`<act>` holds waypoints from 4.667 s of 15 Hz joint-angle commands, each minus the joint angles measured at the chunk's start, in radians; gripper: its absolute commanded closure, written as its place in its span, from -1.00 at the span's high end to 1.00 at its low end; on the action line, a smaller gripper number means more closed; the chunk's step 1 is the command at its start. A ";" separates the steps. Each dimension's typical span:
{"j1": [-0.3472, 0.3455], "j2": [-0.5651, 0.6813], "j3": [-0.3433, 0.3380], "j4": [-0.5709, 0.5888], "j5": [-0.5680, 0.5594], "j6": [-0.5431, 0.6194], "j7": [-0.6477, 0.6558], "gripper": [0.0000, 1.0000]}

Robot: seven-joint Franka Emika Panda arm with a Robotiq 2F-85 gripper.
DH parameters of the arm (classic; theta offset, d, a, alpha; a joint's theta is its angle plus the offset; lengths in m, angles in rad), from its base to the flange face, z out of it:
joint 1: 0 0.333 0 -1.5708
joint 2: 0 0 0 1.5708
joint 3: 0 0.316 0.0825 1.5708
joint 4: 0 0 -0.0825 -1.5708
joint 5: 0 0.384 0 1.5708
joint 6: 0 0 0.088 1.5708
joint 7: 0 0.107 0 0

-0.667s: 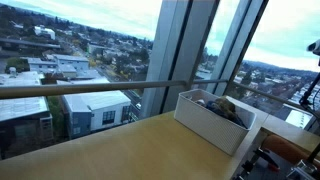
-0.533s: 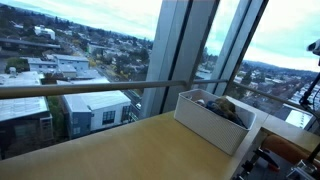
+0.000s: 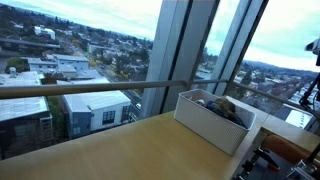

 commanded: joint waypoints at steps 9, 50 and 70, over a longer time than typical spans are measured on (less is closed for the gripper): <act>0.052 0.430 -0.009 0.317 0.085 0.505 -0.033 1.00; 0.282 0.855 0.157 0.828 0.153 0.216 0.441 -0.95; 0.313 0.903 0.112 0.595 0.103 0.517 0.395 1.00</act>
